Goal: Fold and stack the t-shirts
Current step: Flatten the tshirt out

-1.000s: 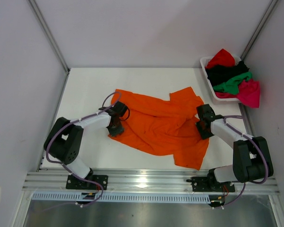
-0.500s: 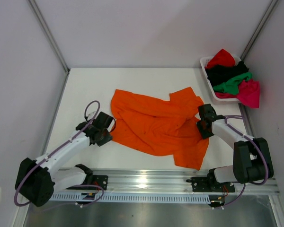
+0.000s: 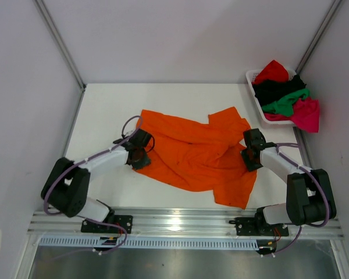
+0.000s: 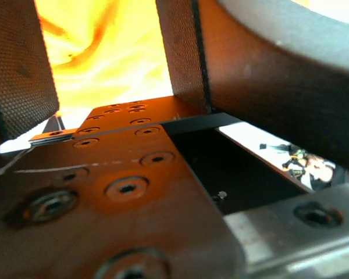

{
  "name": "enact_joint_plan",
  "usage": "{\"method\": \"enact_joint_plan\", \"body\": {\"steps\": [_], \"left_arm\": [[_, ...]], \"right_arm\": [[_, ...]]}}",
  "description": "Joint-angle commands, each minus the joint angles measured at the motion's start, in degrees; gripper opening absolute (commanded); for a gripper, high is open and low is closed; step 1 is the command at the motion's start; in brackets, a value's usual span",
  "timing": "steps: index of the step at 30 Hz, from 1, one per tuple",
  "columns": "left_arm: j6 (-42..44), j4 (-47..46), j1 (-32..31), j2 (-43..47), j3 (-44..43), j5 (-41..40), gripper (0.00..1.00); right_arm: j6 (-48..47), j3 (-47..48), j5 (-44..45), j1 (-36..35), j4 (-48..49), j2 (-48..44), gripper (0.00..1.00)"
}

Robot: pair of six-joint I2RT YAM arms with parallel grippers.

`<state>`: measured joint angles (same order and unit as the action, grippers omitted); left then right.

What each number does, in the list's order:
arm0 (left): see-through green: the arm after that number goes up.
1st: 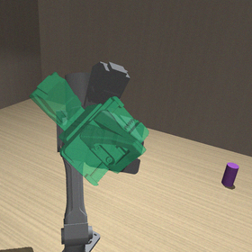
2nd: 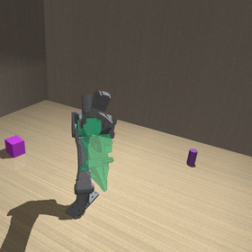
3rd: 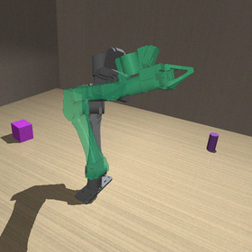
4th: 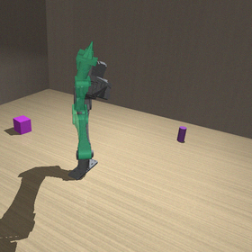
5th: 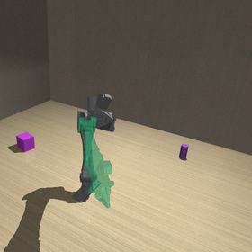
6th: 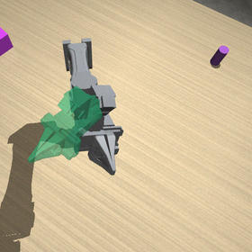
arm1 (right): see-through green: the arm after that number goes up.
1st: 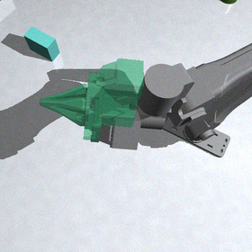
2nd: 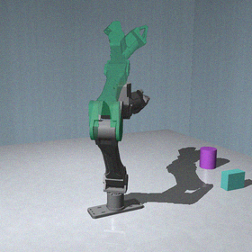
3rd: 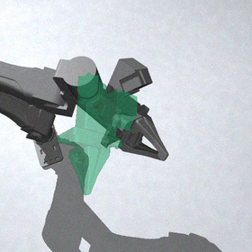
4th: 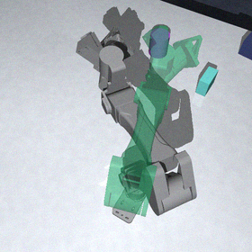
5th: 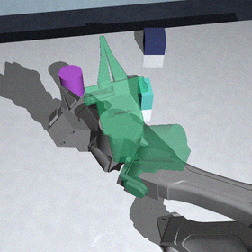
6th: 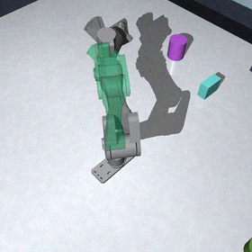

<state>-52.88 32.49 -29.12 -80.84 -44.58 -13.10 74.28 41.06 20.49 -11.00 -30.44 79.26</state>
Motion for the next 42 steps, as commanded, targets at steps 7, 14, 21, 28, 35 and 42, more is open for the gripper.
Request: {"method": "enact_joint_plan", "body": {"steps": [7, 14, 21, 28, 35, 42], "left_arm": [[-1.95, -3.39, -0.32, -11.27, -1.13, 6.51, 0.34], [-5.46, -1.29, -0.23, -10.66, 2.02, 6.95, 0.34], [-9.69, -0.06, -0.32, -3.64, 8.01, 8.53, 0.33], [-15.57, 2.13, -2.16, 1.12, 12.23, 8.80, 0.33], [-22.96, 4.86, -5.41, 3.84, 15.74, 7.92, 0.32], [-27.36, 14.42, -7.44, 15.17, 17.85, 3.80, 0.32]], "right_arm": [[-0.72, -0.36, 0.69, 0.28, 0.73, -2.18, 0.54], [-1.24, -0.36, -0.54, 0.46, 1.78, -1.75, 0.54], [-2.03, -0.36, -1.33, 1.51, 2.14, -2.18, 0.54], [-2.30, -0.45, -2.47, 2.39, 2.40, -2.97, 0.54], [-3.09, -0.63, -2.38, 3.09, 1.96, -4.03, 0.55], [-3.88, -1.42, -3.44, 4.67, 2.40, -5.26, 0.55]]}}
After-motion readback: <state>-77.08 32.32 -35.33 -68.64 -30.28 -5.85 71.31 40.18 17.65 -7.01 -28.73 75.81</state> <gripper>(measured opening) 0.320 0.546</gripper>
